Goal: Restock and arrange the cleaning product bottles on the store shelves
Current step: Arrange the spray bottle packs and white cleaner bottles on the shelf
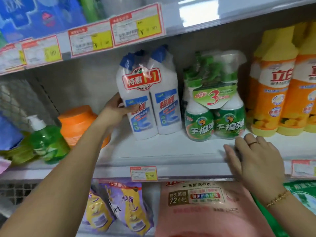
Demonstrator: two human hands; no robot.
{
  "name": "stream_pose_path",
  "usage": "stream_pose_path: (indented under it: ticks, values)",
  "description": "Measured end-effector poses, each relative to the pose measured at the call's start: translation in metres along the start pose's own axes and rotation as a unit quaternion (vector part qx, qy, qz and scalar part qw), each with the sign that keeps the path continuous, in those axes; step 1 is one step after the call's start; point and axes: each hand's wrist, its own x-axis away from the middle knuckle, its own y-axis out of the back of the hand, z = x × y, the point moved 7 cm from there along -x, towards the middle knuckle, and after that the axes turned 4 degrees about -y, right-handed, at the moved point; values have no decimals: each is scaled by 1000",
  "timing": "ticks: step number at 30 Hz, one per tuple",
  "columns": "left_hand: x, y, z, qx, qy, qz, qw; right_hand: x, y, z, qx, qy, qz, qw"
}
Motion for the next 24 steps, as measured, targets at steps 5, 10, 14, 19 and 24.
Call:
stream_pose_path:
  ticks: [5,10,14,19,24]
  values:
    - [15,-27,34,-98,54,-36,993,0,-1,1,-2,3,0,1000]
    - [1,-30,49,-147,47,-66,986,1,-3,-1,-1,-2,-1,1000]
    - [-16,-30,58,-165,47,-69,983,1,-2,-1,1,-6,0,1000]
    - [-19,-36,68,-136,64,-48,987,2,-3,-2,4,-3,-2,1000]
    - [-18,-35,69,-117,73,-36,990,3,-3,-2,0,-3,-11,1000]
